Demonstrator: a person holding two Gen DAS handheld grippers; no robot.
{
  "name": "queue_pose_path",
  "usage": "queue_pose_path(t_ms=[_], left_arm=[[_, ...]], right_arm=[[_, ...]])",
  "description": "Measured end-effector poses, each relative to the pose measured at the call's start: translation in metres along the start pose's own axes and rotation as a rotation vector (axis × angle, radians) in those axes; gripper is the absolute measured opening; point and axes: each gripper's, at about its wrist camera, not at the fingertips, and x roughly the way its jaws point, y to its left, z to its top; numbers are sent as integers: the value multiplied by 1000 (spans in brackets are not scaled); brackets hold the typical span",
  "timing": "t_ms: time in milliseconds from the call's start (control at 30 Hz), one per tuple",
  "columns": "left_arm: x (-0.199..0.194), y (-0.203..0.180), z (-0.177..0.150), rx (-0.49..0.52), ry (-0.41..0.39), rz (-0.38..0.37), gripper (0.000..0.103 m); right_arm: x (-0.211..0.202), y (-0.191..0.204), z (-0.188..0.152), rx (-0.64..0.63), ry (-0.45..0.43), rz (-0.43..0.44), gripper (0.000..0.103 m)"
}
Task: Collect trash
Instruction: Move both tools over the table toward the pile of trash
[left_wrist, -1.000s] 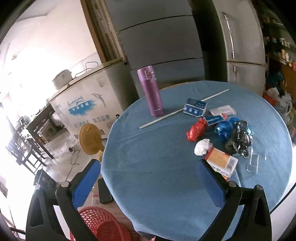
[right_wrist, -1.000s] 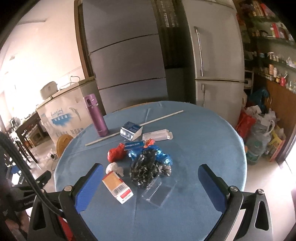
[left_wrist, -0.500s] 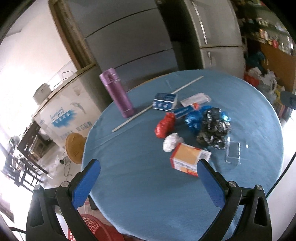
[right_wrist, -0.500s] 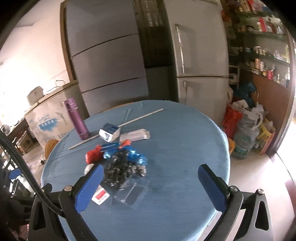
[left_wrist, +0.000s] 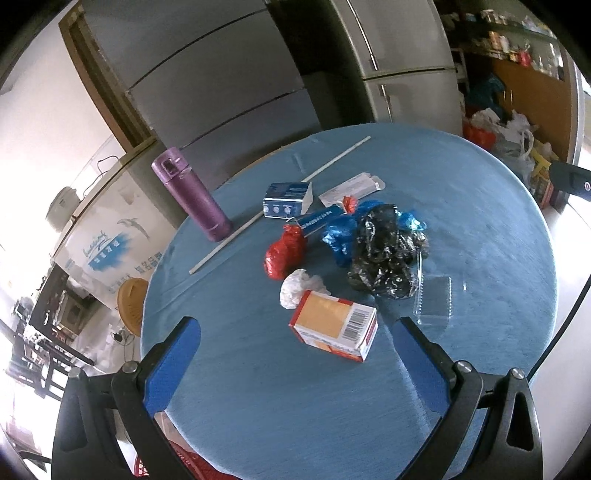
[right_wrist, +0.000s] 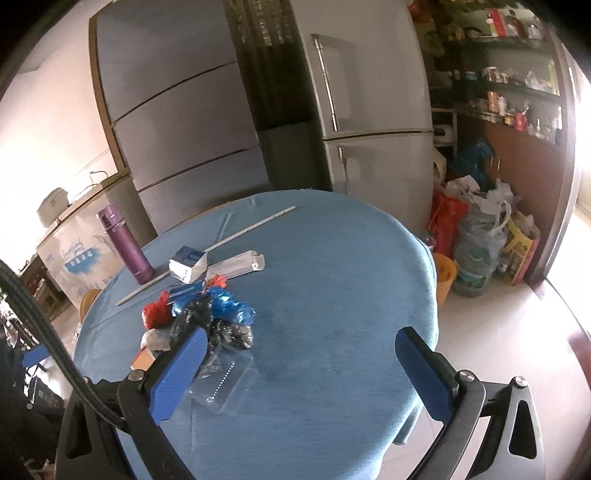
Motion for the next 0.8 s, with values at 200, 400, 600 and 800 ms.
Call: queue_pose_path(t_ms=[200, 400, 600, 800], left_arm=[[3, -4, 2, 6, 8, -6, 103], [6, -5, 2, 10, 13, -4, 103], [12, -1, -1, 0, 26, -8, 103], [31, 26, -12, -65, 88, -32, 103]], right_arm=[[4, -8, 0, 22, 13, -1, 103], [8, -9, 0, 27, 22, 1, 103], [13, -2, -3, 17, 35, 5, 103], [27, 6, -7, 23, 80, 45, 103]])
